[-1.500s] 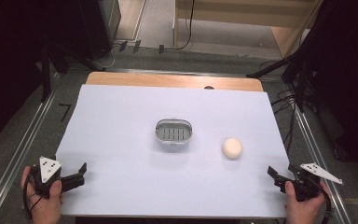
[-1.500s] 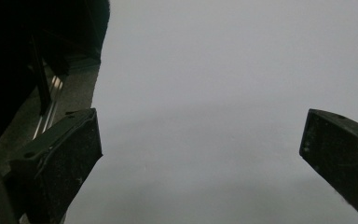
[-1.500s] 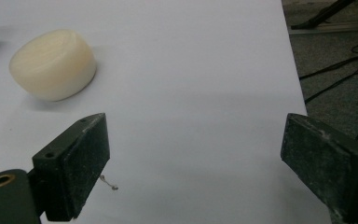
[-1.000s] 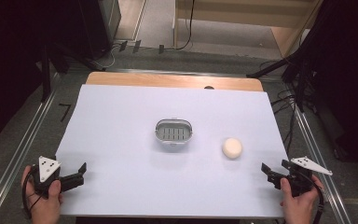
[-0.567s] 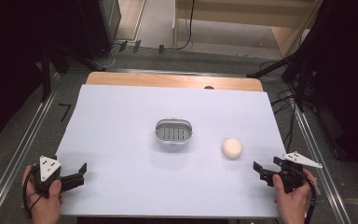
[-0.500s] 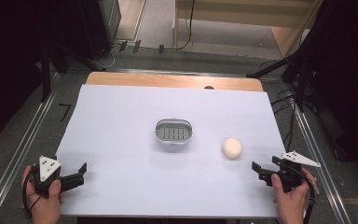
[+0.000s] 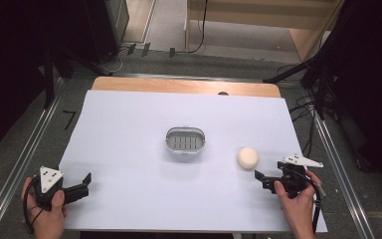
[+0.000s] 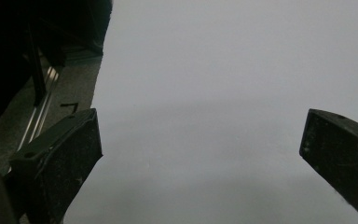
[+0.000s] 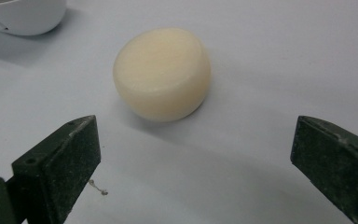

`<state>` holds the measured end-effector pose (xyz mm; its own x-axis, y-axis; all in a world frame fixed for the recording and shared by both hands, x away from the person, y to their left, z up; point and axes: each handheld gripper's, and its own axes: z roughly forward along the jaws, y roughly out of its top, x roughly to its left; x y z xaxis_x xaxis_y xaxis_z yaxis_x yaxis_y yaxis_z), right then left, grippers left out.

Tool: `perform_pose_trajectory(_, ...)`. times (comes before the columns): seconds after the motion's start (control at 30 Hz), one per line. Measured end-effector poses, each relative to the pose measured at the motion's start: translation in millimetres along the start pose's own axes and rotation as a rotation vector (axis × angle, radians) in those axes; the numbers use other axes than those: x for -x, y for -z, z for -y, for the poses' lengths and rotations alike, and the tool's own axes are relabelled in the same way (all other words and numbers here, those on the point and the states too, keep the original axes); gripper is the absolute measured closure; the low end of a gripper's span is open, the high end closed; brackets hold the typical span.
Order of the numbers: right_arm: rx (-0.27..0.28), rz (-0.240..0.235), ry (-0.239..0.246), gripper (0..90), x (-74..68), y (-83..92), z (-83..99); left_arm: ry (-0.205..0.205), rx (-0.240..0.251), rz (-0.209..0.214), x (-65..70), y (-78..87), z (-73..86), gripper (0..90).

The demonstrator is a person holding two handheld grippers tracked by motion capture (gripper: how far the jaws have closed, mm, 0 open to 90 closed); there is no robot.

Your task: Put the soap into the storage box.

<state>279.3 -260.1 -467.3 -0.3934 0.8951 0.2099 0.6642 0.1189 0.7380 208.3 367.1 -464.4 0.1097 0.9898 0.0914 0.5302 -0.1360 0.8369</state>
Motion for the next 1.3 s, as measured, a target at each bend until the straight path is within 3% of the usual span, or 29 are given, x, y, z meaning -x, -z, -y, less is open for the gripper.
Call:
perform_pose_trajectory(0.23, -0.040, 0.024, 0.022, 5.4, -9.9, -14.2, -3.3, -0.006, 0.001, -0.004, 0.7, 0.2, 0.0, 0.0)
perform_pose_trajectory(0.33, -0.038, 0.014, -0.005, 8.3, -10.4, -22.2, -6.8, -0.006, 0.011, 0.003, 0.4, 1.1, 0.4, 0.0)
perform_pose_trajectory(0.53, -0.049, 0.026, 0.001, 8.6, -14.5, -32.9, -12.6, -0.012, 0.020, 0.005, 1.0, 1.8, 0.9, 0.0)
perform_pose_trajectory(0.63, -0.035, 0.013, -0.009, 13.1, -18.5, -39.1, -17.3, -0.011, 0.020, 0.010, 0.2, 2.2, 0.8, 0.0)
perform_pose_trajectory(0.8, -0.038, 0.014, -0.033, 13.2, -19.1, -46.3, -19.3, -0.013, 0.015, 0.012, 0.6, 1.5, 0.6, 0.0)
perform_pose_trajectory(1.03, -0.043, 0.051, -0.019, 16.6, -29.7, -55.3, -28.5, -0.013, 0.008, 0.012, 0.6, 1.0, 0.3, 0.0)
perform_pose_trajectory(1.3, -0.073, 0.134, -0.013, 23.5, -38.8, -67.1, -30.3, -0.010, 0.012, 0.015, 0.1, 1.4, 0.4, 0.0)
